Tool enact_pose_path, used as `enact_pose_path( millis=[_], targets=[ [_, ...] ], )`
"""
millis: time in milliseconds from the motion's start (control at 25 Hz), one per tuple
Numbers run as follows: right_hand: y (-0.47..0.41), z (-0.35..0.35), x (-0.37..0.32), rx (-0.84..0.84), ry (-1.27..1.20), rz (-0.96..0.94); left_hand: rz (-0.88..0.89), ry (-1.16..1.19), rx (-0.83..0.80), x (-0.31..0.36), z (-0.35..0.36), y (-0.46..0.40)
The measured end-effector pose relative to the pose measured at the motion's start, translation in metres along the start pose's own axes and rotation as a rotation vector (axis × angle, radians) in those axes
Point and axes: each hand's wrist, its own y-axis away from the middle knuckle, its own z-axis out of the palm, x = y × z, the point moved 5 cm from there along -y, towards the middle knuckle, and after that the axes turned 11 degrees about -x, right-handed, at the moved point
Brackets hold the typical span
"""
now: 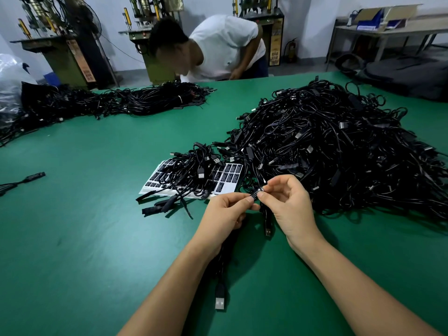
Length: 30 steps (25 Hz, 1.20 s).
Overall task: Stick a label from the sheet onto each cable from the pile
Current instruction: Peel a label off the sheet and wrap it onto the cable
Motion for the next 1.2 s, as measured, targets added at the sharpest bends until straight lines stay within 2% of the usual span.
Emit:
enact_pose_path(
  millis=[320,1200],
  targets=[
    [-0.0005,0.0003,0.0028,-0.004,0.031,-0.018,0.022,-0.025,0.072,-0.0005,0.0009,0.0006],
    [0.0005,0.0008,0.0019,-0.003,0.031,-0.028,0.019,-0.06,0.102,0.0019,0.0025,0.0028]
  ],
)
